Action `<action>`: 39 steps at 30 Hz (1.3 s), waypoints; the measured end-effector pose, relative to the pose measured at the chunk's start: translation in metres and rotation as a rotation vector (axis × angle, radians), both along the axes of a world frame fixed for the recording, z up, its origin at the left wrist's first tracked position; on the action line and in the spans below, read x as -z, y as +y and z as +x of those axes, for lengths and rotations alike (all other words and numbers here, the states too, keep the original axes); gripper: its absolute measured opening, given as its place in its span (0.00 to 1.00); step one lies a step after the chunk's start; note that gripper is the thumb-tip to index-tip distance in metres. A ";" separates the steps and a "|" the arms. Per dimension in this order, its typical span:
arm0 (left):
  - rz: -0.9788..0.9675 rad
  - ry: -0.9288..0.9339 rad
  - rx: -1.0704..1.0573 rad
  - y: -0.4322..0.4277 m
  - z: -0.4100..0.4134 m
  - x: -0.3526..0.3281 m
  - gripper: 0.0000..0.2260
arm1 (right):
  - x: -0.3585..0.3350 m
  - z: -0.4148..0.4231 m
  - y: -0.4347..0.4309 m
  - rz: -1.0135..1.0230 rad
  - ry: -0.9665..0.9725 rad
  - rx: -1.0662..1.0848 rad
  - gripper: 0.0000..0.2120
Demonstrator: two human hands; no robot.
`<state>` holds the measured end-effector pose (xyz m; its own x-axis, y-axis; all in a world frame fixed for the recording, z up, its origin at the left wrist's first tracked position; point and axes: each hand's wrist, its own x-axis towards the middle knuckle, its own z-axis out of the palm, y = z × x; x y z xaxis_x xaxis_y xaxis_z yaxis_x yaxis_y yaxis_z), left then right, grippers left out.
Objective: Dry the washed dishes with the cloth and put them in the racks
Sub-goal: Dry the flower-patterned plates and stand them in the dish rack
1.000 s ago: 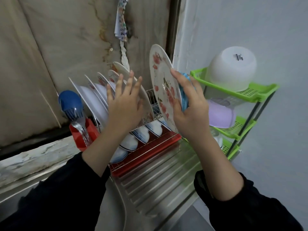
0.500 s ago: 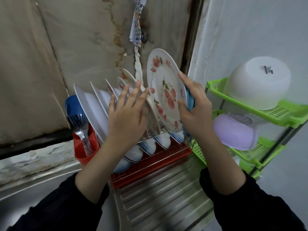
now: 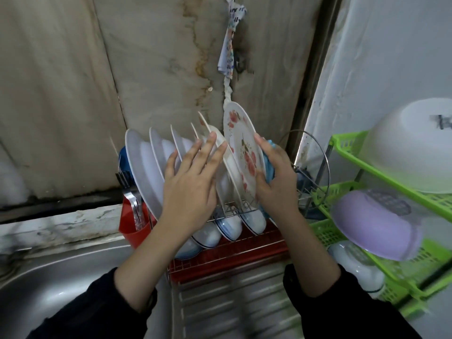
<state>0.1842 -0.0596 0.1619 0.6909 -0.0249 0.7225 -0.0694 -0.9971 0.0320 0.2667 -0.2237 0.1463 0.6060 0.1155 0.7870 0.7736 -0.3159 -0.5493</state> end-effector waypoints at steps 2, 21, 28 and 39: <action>0.002 0.006 -0.007 -0.001 -0.001 0.000 0.26 | 0.005 0.004 0.000 0.009 -0.001 -0.030 0.42; -0.107 0.111 -0.165 -0.020 -0.018 0.010 0.28 | 0.028 0.007 -0.007 -0.135 -0.084 -0.124 0.31; -0.164 0.066 -0.196 -0.020 -0.036 0.010 0.28 | 0.032 -0.013 -0.012 -0.037 -0.009 -0.104 0.30; -0.370 0.019 -0.348 0.017 -0.149 0.031 0.24 | 0.029 -0.130 0.031 -0.119 -0.021 -0.241 0.21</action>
<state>0.0356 -0.0421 0.1304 0.6256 0.4645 0.6268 0.2691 -0.8826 0.3855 0.1364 -0.1922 0.1174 0.5335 0.3472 0.7713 0.8451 -0.1821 -0.5026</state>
